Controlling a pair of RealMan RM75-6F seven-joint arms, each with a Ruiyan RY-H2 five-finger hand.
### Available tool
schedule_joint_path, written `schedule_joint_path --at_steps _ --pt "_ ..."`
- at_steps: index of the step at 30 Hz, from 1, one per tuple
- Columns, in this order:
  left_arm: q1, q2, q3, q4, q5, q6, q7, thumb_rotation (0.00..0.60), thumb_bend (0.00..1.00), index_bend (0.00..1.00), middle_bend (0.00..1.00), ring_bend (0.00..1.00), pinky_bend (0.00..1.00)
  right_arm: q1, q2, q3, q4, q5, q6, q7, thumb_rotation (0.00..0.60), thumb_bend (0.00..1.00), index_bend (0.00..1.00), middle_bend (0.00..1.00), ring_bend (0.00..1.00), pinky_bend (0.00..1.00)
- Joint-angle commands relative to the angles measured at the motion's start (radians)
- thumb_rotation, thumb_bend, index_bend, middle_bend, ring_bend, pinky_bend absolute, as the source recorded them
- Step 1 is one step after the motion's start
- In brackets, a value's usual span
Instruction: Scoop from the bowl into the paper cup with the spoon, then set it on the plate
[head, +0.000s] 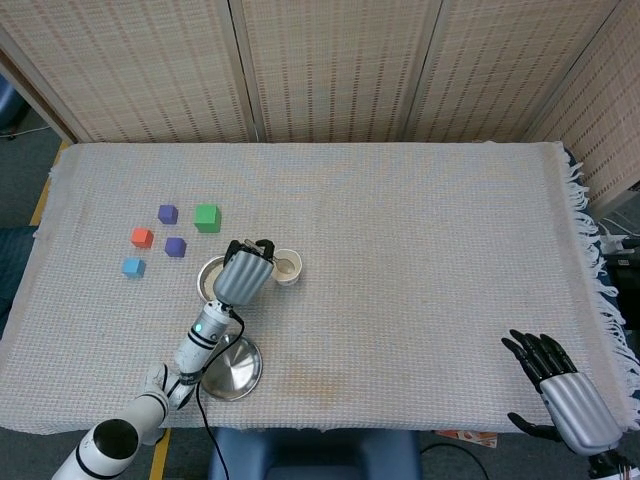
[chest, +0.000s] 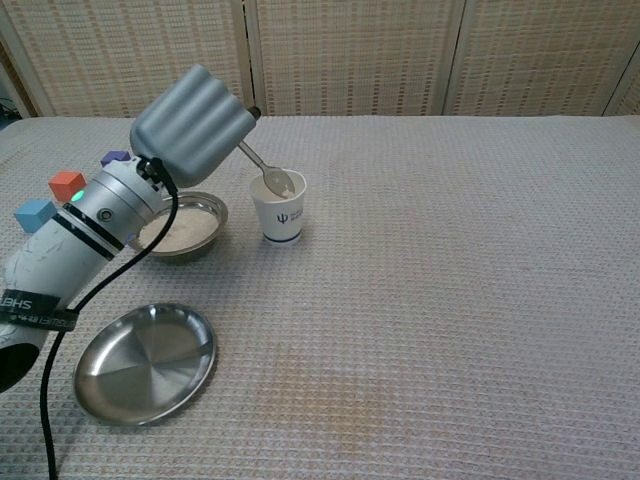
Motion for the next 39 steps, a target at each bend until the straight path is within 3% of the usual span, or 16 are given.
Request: schedule_joint_path --at_steps 1,19,31,36,39 --pt "0.001 -0.020 0.003 0.042 0.024 0.013 -0.021 0.600 0.64 0.93 1.00 1.00 1.00 0.002 -0.001 0.001 -0.001 0.004 -0.005 -0.002 0.600 0.06 0.00 0.00 0.00 0.00" --pt "-0.016 -0.019 -0.032 0.106 0.039 0.047 -0.041 0.600 0.64 0.93 1.00 1.00 1.00 -0.004 -0.003 -0.003 -0.006 -0.008 0.001 -0.020 0.600 0.06 0.00 0.00 0.00 0.00" --pt "-0.008 -0.005 -0.032 0.137 0.045 -0.014 -0.029 0.600 0.64 0.93 1.00 1.00 1.00 -0.010 -0.007 -0.004 -0.007 -0.016 0.010 -0.029 0.600 0.06 0.00 0.00 0.00 0.00" --pt "-0.005 0.021 -0.044 0.105 0.043 0.036 -0.072 0.600 0.64 0.93 1.00 1.00 1.00 0.001 -0.008 0.001 -0.004 0.001 -0.014 -0.024 0.600 0.06 0.00 0.00 0.00 0.00" --pt "0.006 0.054 -0.051 0.039 0.050 0.122 -0.091 0.600 0.64 0.93 1.00 1.00 1.00 0.006 -0.007 0.002 -0.003 0.005 -0.024 -0.024 0.600 0.06 0.00 0.00 0.00 0.00"
